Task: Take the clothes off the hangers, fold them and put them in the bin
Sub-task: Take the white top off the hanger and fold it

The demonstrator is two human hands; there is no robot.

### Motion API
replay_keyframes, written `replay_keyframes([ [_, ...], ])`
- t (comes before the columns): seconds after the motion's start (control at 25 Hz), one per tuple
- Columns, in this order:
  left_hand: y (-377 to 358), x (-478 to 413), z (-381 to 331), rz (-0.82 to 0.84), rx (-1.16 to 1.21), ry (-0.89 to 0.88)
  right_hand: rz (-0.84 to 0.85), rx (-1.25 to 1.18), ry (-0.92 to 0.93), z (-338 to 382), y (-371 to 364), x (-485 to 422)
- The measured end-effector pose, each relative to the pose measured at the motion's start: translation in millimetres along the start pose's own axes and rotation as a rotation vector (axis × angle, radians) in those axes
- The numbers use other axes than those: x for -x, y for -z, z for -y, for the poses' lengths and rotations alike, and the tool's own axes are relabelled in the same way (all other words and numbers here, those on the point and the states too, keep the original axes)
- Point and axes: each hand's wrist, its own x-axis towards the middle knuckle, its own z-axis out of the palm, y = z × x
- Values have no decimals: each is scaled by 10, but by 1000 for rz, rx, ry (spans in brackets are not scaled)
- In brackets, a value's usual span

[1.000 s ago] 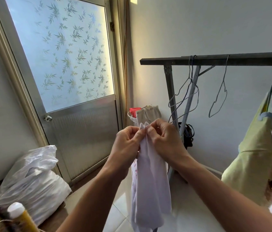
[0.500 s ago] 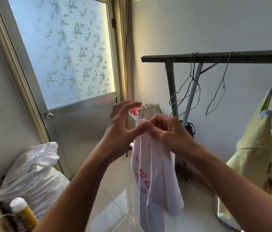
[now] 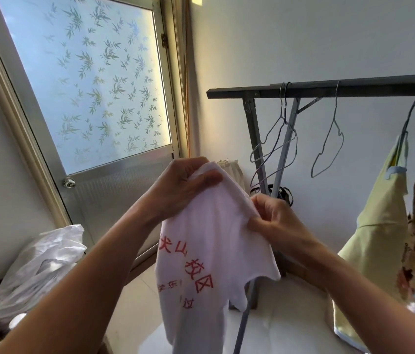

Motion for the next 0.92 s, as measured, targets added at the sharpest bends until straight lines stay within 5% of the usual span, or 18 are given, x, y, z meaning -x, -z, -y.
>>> replay_keyframes([
  [0.32, 453, 54, 34, -102, -359, -54, -196, 21, 101, -92, 192, -17],
  [0.76, 394, -10, -335, -75, 68, 74, -193, 234, 150, 82, 160, -429],
  [0.84, 328, -37, -338, -77, 63, 80, -223, 136, 188, 150, -16, -334],
  [0.92, 290, -50, -307, -67, 41, 83, -14, -64, 206, 226, -184, -175],
])
